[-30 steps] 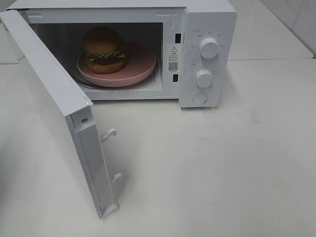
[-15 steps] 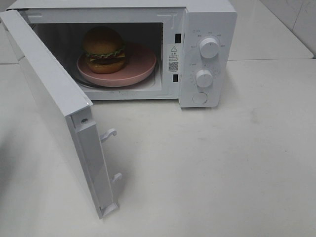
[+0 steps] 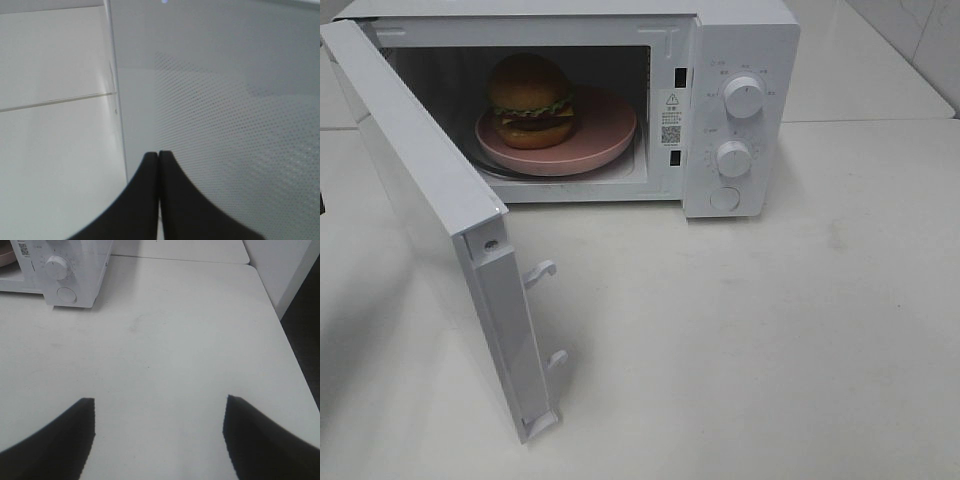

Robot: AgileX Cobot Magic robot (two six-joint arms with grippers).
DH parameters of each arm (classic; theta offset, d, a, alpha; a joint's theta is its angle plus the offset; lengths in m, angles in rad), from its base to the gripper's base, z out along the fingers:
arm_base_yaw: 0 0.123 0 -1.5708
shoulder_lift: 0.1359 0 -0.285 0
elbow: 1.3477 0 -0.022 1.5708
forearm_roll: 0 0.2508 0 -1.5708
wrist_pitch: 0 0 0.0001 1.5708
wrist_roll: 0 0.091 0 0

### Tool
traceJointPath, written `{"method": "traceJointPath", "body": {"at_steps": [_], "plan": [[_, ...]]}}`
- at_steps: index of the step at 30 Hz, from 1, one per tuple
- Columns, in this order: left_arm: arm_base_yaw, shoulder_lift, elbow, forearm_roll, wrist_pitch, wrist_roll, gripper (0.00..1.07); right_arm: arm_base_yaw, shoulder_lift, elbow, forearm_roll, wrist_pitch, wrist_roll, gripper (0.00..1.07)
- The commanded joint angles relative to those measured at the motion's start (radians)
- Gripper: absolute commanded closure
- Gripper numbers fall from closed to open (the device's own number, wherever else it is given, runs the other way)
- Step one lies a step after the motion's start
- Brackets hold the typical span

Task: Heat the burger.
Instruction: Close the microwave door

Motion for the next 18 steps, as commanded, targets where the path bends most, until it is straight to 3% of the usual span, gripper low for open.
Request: {"method": "traceJointPath", "body": {"at_steps": [1,10,13,18], "plan": [[-0.004,0.03,0.0,0.052,-0.112,-0.029,1.07,-0.007,-0.03,0.006,-0.002,-0.009,0.006,0.36],[-0.032,0.077,-0.001,0.056,-0.197,-0.032,1.07,-0.007,-0.03,0.006,-0.002,-0.009,0.006,0.36],[-0.085,0.084,-0.007,0.052,-0.196,-0.021,1.07,-0.007,-0.03,0.006,-0.002,-0.009,0.006,0.36],[-0.175,0.086,-0.008,-0.051,-0.194,0.01,1.07,-0.007,-0.03,0.006,-0.002,-0.009,0.006,0.36]]}}
